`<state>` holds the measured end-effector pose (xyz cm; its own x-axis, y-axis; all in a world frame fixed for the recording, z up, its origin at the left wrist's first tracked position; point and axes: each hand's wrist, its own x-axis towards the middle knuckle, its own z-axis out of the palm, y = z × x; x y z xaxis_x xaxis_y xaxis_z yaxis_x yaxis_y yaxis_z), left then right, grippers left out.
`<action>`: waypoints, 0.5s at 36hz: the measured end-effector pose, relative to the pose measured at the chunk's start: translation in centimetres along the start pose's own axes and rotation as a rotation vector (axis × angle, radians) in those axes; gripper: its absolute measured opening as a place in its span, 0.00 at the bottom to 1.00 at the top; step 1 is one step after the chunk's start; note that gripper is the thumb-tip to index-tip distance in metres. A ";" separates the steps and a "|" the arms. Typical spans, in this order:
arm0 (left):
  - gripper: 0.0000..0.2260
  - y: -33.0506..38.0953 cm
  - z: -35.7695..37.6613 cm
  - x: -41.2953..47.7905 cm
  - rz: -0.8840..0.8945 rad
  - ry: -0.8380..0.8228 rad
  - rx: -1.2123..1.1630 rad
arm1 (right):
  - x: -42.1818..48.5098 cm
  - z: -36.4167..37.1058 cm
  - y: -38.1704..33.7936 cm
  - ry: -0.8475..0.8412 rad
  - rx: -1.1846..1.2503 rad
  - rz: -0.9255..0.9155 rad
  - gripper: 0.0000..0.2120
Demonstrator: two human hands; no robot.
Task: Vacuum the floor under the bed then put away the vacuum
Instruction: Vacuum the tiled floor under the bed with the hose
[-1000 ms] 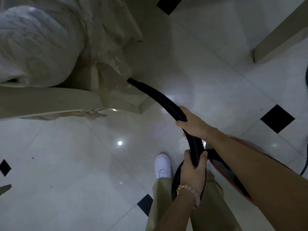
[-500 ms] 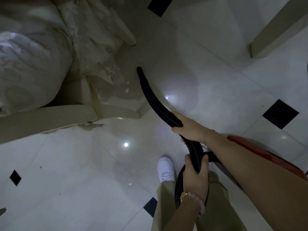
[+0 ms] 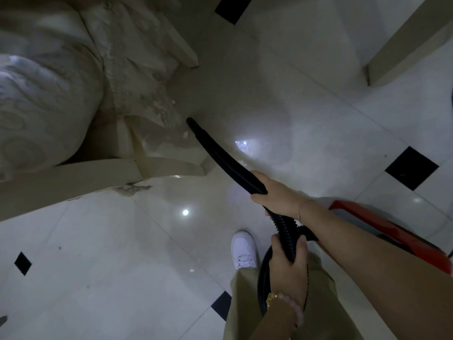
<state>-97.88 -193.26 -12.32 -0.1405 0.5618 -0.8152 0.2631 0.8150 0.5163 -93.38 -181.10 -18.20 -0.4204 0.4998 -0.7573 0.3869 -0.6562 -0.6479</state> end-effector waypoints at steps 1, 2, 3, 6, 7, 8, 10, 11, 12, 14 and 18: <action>0.07 -0.1 0.0 0.3 -0.003 0.005 0.002 | 0.2 0.0 -0.1 0.004 -0.005 -0.001 0.26; 0.04 0.0 -0.1 0.6 -0.015 0.021 -0.010 | 0.6 0.0 -0.3 0.007 -0.012 -0.004 0.26; 0.04 0.0 -0.1 1.1 -0.024 0.048 -0.032 | 0.9 -0.1 -0.5 0.007 -0.020 -0.006 0.26; 0.07 0.7 -0.7 2.6 -0.036 0.106 -0.111 | 2.8 -0.3 -1.4 0.008 -0.038 -0.007 0.28; 0.08 1.0 -1.0 3.3 -0.019 0.125 -0.116 | 3.5 -0.4 -1.8 0.008 -0.043 -0.011 0.27; 0.10 1.4 -1.4 3.9 -0.013 0.141 -0.119 | 4.3 -0.5 -2.2 0.012 -0.050 -0.018 0.27; 0.13 2.2 -2.0 5.1 -0.011 0.126 -0.187 | 5.8 -0.7 -3.2 0.035 -0.073 -0.042 0.27; 0.14 2.5 -2.3 5.7 -0.016 0.111 -0.210 | 6.5 -0.7 -3.7 0.051 -0.091 -0.060 0.28; 0.14 2.8 -2.5 6.2 -0.016 0.112 -0.214 | 7.0 -0.7 -4.2 0.069 -0.111 -0.079 0.27; 0.12 3.5 -3.0 7.1 -0.005 0.121 -0.203 | 8.1 -0.7 -4.7 0.110 -0.142 -0.105 0.27; 0.11 3.9 -3.7 7.9 -0.030 0.082 -0.199 | 8.9 -0.6 -4.6 0.193 -0.215 -0.083 0.28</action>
<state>-101.51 -185.08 -15.73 -0.2250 0.5401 -0.8110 0.0655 0.8388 0.5405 -98.46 -173.27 -21.98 -0.3018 0.6582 -0.6897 0.5317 -0.4842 -0.6948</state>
